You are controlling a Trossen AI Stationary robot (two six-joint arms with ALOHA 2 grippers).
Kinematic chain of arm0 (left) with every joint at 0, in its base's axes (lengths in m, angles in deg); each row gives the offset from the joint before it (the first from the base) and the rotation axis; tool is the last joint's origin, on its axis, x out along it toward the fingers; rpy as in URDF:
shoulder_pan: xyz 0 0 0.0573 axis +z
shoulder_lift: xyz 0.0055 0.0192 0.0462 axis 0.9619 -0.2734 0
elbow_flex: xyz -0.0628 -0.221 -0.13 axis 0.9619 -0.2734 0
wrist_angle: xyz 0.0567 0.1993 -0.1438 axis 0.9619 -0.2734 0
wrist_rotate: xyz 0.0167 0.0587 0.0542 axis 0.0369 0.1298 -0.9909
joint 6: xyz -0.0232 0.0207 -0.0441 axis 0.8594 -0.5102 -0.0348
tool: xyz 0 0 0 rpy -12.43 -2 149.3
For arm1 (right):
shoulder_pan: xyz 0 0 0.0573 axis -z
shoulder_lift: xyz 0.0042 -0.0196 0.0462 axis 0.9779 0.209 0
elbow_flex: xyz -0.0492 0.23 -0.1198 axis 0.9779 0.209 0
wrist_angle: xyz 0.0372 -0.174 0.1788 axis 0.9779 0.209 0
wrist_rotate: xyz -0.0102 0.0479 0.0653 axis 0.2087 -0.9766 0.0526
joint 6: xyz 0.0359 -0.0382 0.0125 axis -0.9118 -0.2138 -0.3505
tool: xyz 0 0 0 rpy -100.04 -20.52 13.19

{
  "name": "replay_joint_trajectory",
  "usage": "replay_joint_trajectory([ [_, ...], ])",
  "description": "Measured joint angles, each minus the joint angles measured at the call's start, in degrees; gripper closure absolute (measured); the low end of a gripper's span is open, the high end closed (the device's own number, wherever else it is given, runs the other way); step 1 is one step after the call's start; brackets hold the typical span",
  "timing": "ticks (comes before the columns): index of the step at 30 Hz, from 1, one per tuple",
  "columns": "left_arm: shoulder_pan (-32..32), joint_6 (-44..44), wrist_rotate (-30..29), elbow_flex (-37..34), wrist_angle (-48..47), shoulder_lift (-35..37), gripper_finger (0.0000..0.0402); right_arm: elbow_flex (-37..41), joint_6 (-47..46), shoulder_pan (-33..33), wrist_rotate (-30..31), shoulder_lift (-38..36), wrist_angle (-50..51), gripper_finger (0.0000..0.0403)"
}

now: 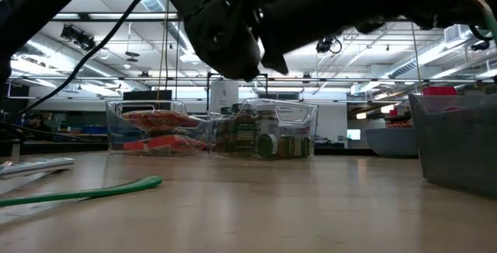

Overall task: Pick & Place Food Item
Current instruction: Put the green fork into the gray bin, then put the white spoon into the gray bin

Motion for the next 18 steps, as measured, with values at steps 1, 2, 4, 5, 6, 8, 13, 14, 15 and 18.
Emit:
replay_joint_trajectory([
  [1, 0.0, 0.3, 0.6, 0.8, -1.3, -0.7, 0.04, 0.0, 0.0, 0.0, 0.0, 0.0, 0.0, 0.0277],
  [2, 0.0, 0.8, 1.0, 1.3, -2.6, -1.3, 0.0399, 0.0, 0.0, 0.0, 0.0, 0.0, 0.0, 0.0277],
  [4, -0.1, 1.5, 1.3, 2.3, -3.8, -2.2, 0.0398, 0.0, 0.0, 0.0, 0.0, 0.0, 0.0, 0.0277],
  [5, -0.3, 1.5, 1.3, 2.7, -4.3, -2.7, 0.0397, 0.0, 0.0, 0.0, 0.0, 0.0, 0.0, 0.0277],
  [6, -0.4, 1.5, 1.3, 2.9, -4.4, -2.9, 0.0395, 0.0, 0.0, 0.0, 0.0, 0.0, 0.0, 0.0277],
  [8, -0.7, 1.5, 1.3, 2.8, -4.8, -3.1, 0.0391, 0.0, 0.0, 0.0, 0.0, 0.0, 0.0, 0.0277],
  [13, -0.8, 1.2, 1.3, 2.8, -5.8, -3.0, 0.0368, 0.0, -0.1, 0.0, 0.0, 0.0, 0.0, 0.0277],
  [14, -0.8, 1.4, 1.2, 2.8, -5.7, -3.0, 0.0362, 0.0, -0.2, 0.0, 0.0, 0.0, 0.0, 0.0277],
  [15, -0.8, 1.5, 1.1, 2.8, -5.6, -3.0, 0.0356, 0.0, -0.2, 0.0, 0.0, 0.0, 0.0, 0.0277],
  [18, -0.7, 1.5, 0.5, 2.8, -5.8, -3.0, 0.033, 0.0, -0.2, 0.0, 0.0, 0.0, 0.1, 0.0277],
])
